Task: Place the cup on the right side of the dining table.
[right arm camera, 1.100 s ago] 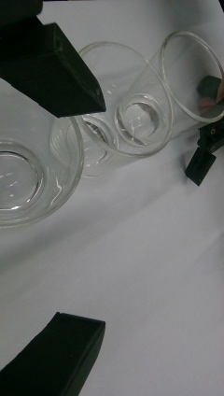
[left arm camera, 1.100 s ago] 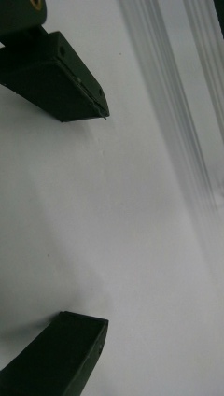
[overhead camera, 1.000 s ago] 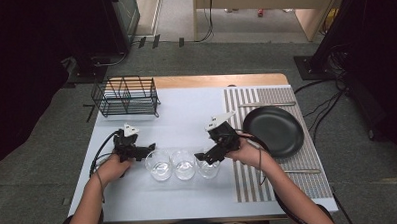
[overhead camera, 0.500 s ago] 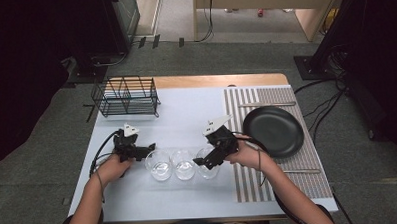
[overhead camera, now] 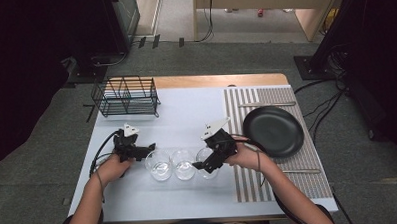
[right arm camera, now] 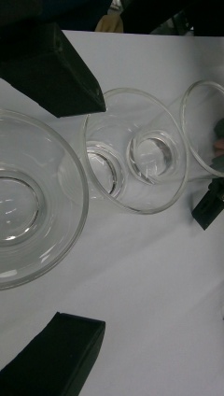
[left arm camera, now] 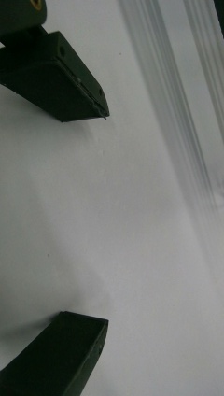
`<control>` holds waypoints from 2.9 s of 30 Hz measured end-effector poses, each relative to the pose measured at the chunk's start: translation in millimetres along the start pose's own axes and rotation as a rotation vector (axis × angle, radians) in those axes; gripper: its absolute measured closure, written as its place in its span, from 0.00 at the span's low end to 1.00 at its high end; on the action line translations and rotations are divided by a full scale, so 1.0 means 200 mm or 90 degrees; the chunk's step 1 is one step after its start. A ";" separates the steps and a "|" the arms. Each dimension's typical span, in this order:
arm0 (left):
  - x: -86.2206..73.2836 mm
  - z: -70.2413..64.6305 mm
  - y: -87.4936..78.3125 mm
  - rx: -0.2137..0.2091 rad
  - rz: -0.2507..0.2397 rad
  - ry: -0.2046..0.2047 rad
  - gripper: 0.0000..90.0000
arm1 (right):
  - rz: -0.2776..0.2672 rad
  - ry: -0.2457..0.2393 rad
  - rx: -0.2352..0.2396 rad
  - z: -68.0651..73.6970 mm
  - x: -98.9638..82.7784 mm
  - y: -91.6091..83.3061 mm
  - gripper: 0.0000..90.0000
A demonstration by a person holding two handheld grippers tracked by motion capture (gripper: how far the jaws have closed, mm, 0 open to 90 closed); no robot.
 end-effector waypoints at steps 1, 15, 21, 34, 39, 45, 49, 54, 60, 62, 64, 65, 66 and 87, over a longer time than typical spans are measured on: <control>0.00 0.00 0.00 0.000 0.000 0.000 0.02 | 0.001 -0.001 0.002 0.00 0.00 0.00 0.00; 0.00 0.00 0.00 0.000 0.000 0.000 0.02 | 0.019 -0.025 0.016 0.01 -0.03 0.04 0.00; 0.00 0.00 0.00 0.000 -0.001 -0.001 0.02 | 0.021 -0.036 0.026 0.02 -0.05 0.05 0.00; 0.00 0.00 0.00 0.000 0.000 0.000 0.02 | 0.032 -0.047 0.041 0.01 -0.09 0.09 0.00; 0.00 0.00 0.00 0.000 0.000 0.000 0.02 | 0.038 -0.047 0.044 0.01 -0.11 0.10 0.00; 0.00 0.00 0.00 0.000 0.000 0.000 0.02 | 0.040 -0.049 0.051 0.00 -0.12 0.11 0.00; 0.00 0.00 0.00 0.000 0.000 0.000 0.02 | 0.044 -0.053 0.054 0.00 -0.13 0.11 0.00; 0.00 0.00 0.00 0.000 0.000 0.000 0.02 | 0.048 -0.059 0.056 0.01 -0.13 0.12 0.00; 0.00 0.00 0.00 0.000 0.000 0.000 0.02 | 0.051 -0.067 0.056 0.00 -0.14 0.12 0.00; 0.00 0.00 0.00 0.000 0.000 0.000 0.02 | 0.051 -0.068 0.056 0.00 -0.14 0.12 0.01; 0.00 0.00 0.00 0.000 0.000 0.000 0.02 | 0.052 -0.070 0.058 0.00 -0.15 0.13 0.01; 0.00 0.00 0.00 0.000 0.000 0.000 0.02 | 0.054 -0.070 0.060 0.00 -0.15 0.13 0.01; 0.00 0.00 0.00 0.000 0.000 0.000 0.02 | 0.059 -0.073 0.060 0.00 -0.15 0.13 0.01; 0.00 0.00 0.00 0.000 0.000 0.000 0.02 | 0.056 -0.071 0.054 -0.01 -0.17 0.12 0.12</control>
Point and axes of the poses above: each handheld gripper's, and its own axes: y roughly forward along the jaws, x roughly out of its top, z roughly to its left, the point moved 3 cm from there along y, roughly forward along the jaws, and after that the axes turned 4 degrees about y, right-handed, at the moved point
